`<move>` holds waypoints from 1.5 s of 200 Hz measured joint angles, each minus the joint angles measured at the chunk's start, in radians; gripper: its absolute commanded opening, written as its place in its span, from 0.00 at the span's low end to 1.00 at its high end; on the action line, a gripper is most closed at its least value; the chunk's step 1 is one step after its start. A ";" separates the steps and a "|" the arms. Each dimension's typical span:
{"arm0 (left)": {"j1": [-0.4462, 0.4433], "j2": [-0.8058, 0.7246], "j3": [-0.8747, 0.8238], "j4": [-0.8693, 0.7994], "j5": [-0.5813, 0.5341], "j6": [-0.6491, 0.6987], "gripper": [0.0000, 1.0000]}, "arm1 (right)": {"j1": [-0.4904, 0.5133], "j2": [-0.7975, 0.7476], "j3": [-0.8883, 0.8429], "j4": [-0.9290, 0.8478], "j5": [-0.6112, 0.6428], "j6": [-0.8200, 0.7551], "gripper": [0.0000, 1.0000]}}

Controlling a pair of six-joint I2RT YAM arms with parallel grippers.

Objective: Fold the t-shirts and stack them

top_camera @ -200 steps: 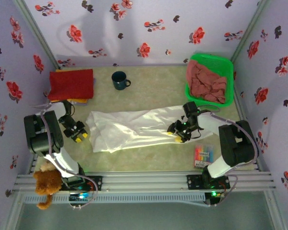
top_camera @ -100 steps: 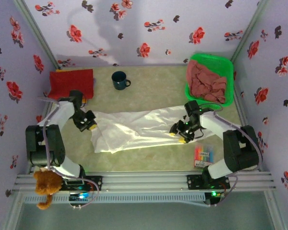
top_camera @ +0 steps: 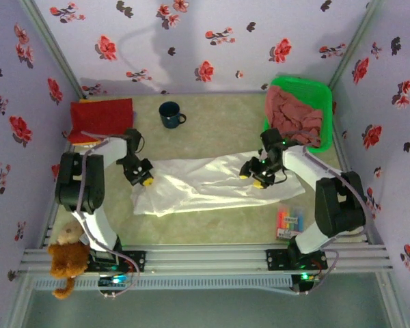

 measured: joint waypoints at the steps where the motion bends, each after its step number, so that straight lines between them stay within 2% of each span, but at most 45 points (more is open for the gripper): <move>1: 0.000 0.002 0.003 0.000 0.000 0.000 0.00 | 0.000 0.000 0.001 0.000 0.000 0.000 0.55; 75: 0.005 0.270 0.406 -0.086 -0.031 0.079 0.00 | 0.000 0.002 0.035 -0.038 0.038 -0.047 0.55; 124: 0.024 0.296 0.519 -0.085 -0.079 0.114 0.01 | 0.000 0.054 0.071 -0.081 0.145 -0.074 0.52; 146: 0.020 0.229 0.497 -0.077 -0.078 0.108 0.01 | 0.000 0.089 0.082 -0.090 0.201 -0.074 0.46; 160: 0.011 0.147 0.438 -0.048 -0.069 0.093 0.01 | 0.000 0.123 0.094 -0.091 0.222 -0.078 0.37; 171: -0.003 0.084 0.382 -0.023 -0.063 0.076 0.01 | 0.002 0.150 0.099 -0.089 0.231 -0.077 0.33; 194: -0.056 0.004 0.255 0.047 -0.045 0.032 0.01 | 0.023 0.192 0.100 -0.090 0.243 -0.073 0.35; 235: -0.098 0.021 0.071 0.140 -0.026 -0.020 0.01 | 0.114 0.215 0.091 -0.073 0.228 -0.045 0.40; 272: -0.082 0.041 0.053 0.163 -0.019 -0.012 0.01 | 0.188 0.215 0.069 -0.051 0.203 0.006 0.42; 300: -0.016 0.098 0.126 0.138 0.014 0.049 0.01 | 0.259 0.215 0.068 -0.032 0.191 0.057 0.43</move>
